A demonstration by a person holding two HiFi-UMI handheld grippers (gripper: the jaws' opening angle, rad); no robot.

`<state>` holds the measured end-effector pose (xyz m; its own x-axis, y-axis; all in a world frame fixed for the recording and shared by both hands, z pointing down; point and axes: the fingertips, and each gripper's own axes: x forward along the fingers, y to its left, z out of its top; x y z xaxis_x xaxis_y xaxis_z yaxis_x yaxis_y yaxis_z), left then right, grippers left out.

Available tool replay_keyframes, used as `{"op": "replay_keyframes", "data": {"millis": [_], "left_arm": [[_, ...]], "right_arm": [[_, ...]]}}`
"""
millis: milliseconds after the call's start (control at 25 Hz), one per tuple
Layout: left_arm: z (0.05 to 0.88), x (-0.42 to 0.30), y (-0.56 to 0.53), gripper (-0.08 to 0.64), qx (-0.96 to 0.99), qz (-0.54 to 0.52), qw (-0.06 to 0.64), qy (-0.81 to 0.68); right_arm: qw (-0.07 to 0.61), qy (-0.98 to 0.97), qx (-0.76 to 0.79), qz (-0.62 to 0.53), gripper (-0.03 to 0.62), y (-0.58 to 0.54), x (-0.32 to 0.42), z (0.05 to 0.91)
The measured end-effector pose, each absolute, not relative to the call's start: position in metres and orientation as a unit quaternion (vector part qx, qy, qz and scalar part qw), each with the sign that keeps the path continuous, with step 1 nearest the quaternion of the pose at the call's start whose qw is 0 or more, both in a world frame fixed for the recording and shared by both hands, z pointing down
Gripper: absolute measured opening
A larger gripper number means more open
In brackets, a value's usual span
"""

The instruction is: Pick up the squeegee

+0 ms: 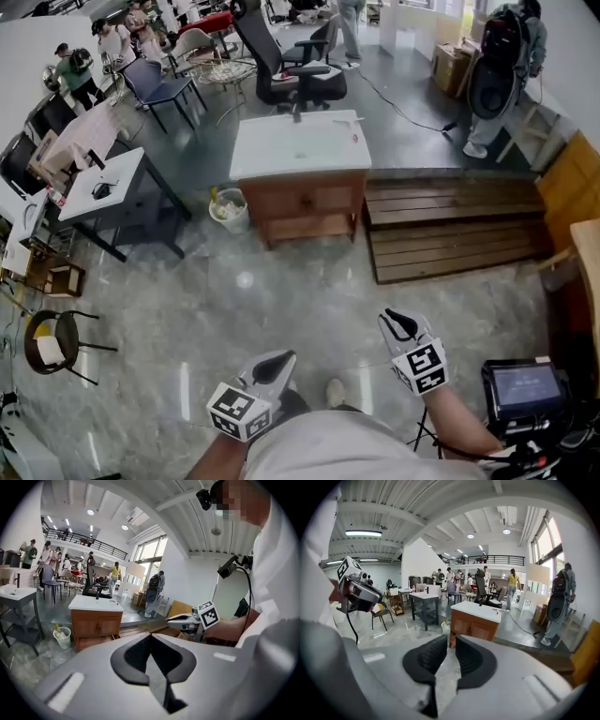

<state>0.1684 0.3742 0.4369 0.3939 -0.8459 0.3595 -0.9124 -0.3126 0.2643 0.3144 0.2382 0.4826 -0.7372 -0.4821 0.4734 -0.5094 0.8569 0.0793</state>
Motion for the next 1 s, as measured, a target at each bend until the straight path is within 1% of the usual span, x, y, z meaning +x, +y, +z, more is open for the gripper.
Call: {"op": "replay_keyframes", "data": {"millis": [200,320,480,640,720,760,1000], "left_arm": [[0.45,0.145,0.328,0.014,0.811,0.078,0.227,-0.533],[0.46,0.122,0.289,0.035,0.817,0.071,0.229,-0.525],[0.458,0.078,0.231,0.037,0.828,0.056,0.227,-0.51],[0.439,0.027,0.174,0.034,0.847,0.05,0.214,-0.485],[0.436,0.001,0.153,0.017,0.853,0.056,0.21,-0.475],[0.437,-0.012,0.144,0.008,0.855,0.06,0.21,-0.471],[0.45,-0.079,0.094,0.008,0.853,0.059,0.223,-0.469]], "right_arm": [[0.245,-0.931,0.267,0.037,0.061,0.203,0.288,0.497],[0.253,-0.929,0.269,0.036,0.075,0.176,0.266,0.506],[0.261,-0.919,0.292,0.037,0.078,0.125,0.228,0.502],[0.262,-0.907,0.329,0.03,0.078,0.066,0.186,0.488],[0.264,-0.9,0.345,0.03,0.078,0.039,0.166,0.485],[0.263,-0.897,0.353,0.032,0.078,0.026,0.156,0.484],[0.262,-0.889,0.372,0.059,0.078,-0.044,0.101,0.495]]}}
